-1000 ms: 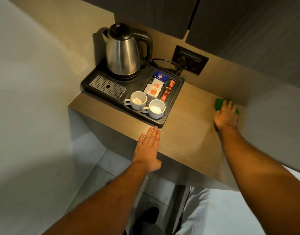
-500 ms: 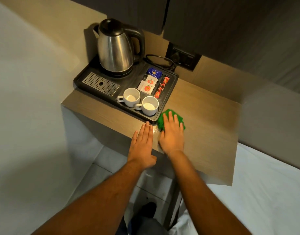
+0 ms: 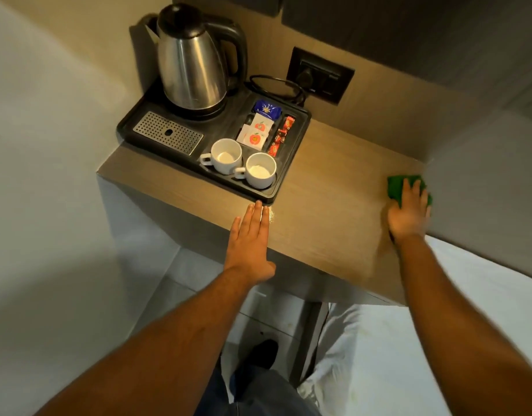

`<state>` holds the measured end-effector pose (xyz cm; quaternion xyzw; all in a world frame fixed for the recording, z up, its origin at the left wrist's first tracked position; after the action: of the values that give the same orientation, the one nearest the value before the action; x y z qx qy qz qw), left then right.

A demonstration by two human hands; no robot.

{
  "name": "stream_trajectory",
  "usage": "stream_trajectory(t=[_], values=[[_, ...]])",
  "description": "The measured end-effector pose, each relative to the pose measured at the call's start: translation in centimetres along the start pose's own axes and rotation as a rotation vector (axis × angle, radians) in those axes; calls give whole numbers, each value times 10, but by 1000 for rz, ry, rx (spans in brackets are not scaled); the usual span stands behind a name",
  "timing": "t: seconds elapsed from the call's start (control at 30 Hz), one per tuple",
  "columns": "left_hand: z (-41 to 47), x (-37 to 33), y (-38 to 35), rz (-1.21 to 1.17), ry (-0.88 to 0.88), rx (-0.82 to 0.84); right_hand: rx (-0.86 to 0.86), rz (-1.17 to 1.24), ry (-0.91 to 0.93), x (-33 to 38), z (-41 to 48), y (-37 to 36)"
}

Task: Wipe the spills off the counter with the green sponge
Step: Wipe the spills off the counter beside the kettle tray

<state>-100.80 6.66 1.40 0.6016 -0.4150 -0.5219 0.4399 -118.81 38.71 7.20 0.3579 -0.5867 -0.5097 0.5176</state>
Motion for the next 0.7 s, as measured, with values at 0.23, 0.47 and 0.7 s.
stream_trajectory(t=[0.23,0.47,0.7], values=[[-2,-1,5,-7,6,14,11,23,253,51,-198,-38],[1,-1,8,-1,-7,33,37,46,395,93,-147,-37],[2,1,5,19,-9,16,-13,-67,6,-4,16,9]])
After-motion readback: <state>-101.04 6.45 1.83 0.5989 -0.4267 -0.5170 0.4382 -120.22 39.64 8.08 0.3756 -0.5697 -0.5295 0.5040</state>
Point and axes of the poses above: each hand's wrist, its own z-axis towards the middle knuckle, its own y-axis out of the back of the hand, x = y × z, the point moved 1 cm from there along z, towards the middle knuckle, and after that the axes turned 13 degrees about -x, right-handed, at the moved point
